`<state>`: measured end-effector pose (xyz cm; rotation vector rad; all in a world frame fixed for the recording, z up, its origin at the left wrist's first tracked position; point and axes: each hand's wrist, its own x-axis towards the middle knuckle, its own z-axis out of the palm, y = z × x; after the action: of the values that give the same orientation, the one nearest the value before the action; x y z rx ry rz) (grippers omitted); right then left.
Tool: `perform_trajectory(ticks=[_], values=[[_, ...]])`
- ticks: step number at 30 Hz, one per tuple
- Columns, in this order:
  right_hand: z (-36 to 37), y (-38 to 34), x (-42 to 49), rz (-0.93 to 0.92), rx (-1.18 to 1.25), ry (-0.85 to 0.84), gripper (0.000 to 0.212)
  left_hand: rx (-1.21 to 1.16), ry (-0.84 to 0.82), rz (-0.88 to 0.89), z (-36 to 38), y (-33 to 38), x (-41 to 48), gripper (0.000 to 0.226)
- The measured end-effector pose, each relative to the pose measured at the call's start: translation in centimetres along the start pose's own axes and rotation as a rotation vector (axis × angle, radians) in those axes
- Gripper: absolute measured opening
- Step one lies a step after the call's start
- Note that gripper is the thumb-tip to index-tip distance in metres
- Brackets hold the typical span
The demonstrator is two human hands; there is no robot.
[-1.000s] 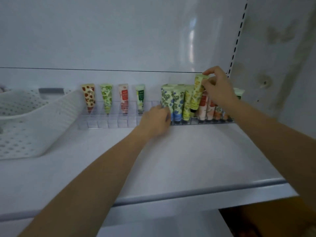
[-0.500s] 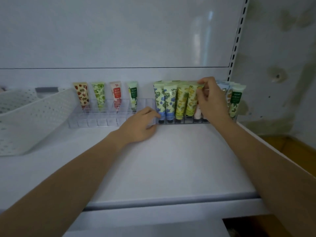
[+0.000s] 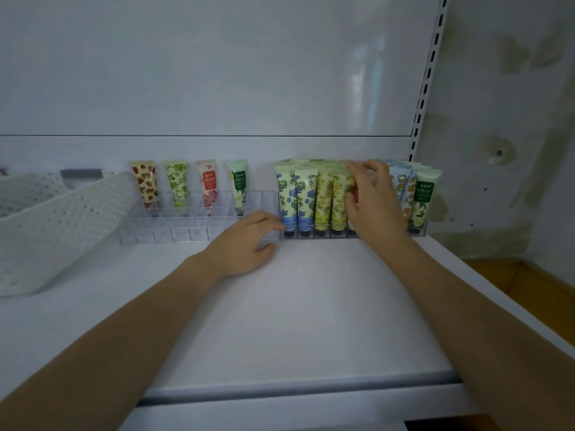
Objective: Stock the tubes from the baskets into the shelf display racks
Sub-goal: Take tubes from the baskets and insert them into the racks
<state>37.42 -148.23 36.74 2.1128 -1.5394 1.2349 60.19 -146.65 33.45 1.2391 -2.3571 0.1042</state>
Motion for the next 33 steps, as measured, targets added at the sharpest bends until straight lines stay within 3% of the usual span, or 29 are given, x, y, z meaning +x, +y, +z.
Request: perform_trajectory(ticks=[10,17,24,28,33], values=[[-0.7,-3.2,-1.0,-0.203,0.044,0.112,0.042,0.156,0.368,-0.119,-2.2,1.2,0.2,0.022],[-0.4,-12.6,1.7,-0.435,0.055,0.054,0.036,0.361,0.428,-0.143,-13.6,-4.0,-0.9,0.023],[4.4,-29.0,5.9,-0.603,0.239,-0.089,0.035,0.455,0.332,-0.358,-26.4,-14.9,-9.3,0.021],[8.9,-37.9,6.9,-0.670,0.273,-0.271,0.036,0.435,0.240,-0.471,-30.6,-22.1,-15.3,0.018],[13.0,-44.9,7.8,-0.665,0.199,-0.535,0.040,0.410,0.059,-0.487,-32.4,-29.0,-20.4,0.019]])
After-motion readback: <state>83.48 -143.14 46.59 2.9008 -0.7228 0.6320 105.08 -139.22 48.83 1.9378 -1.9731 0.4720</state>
